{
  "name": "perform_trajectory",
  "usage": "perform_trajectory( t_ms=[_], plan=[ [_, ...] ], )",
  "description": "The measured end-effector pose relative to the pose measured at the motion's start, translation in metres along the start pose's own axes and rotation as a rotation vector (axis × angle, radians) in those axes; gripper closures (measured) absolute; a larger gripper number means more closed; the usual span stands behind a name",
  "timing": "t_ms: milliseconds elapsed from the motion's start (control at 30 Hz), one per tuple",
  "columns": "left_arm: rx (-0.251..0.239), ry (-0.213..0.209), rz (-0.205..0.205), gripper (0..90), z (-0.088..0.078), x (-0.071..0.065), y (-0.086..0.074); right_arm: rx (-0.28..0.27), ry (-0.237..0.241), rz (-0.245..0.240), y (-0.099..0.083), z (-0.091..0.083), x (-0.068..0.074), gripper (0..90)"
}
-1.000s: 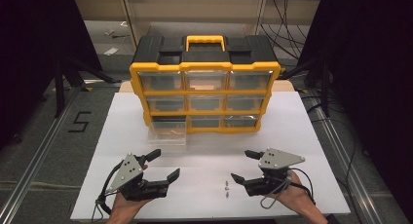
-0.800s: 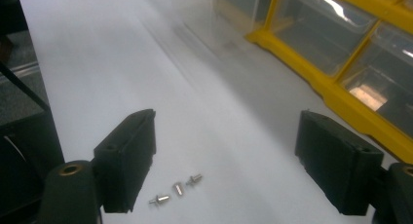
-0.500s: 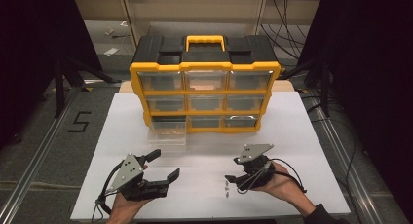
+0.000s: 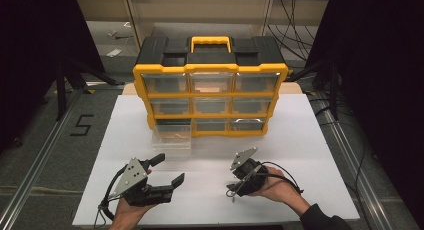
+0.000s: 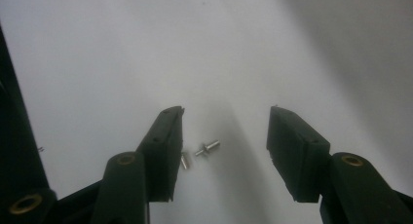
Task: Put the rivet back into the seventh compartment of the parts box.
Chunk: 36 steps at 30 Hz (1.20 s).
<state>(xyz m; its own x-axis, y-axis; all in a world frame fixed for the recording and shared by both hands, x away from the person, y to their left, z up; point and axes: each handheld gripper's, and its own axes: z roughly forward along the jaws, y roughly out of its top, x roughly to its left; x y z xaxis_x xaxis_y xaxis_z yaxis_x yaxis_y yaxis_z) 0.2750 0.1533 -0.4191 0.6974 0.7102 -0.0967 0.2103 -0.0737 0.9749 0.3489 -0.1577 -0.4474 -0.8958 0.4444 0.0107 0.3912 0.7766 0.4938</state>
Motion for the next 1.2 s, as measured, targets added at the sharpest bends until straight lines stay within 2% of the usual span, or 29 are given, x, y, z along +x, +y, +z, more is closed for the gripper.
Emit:
perform_trajectory(
  t_ms=[133, 633, 767, 1067, 1200],
  plan=[
    [-0.001, -0.001, 0.0, 15.2, 0.0, 0.0, 0.0, 0.041, 0.013, 0.009, 0.002, 0.008, -0.002, 52.5],
    [0.009, 0.004, 0.008, 15.4, 0.001, -0.001, -0.001, 0.102, 0.025, 0.005, 0.003, 0.016, -0.004, 61.6],
    [0.009, 0.005, 0.009, 15.4, 0.001, -0.001, -0.001, 0.123, 0.026, 0.001, 0.002, 0.018, -0.004, 66.2],
    [0.01, 0.004, 0.009, 15.5, 0.001, -0.001, -0.001, 0.149, 0.01, -0.017, 0.001, 0.016, -0.003, 82.7],
    [0.011, 0.003, 0.011, 15.5, 0.001, -0.001, -0.001, 0.145, 0.004, -0.024, 0.001, 0.016, -0.002, 83.6]
  ],
)
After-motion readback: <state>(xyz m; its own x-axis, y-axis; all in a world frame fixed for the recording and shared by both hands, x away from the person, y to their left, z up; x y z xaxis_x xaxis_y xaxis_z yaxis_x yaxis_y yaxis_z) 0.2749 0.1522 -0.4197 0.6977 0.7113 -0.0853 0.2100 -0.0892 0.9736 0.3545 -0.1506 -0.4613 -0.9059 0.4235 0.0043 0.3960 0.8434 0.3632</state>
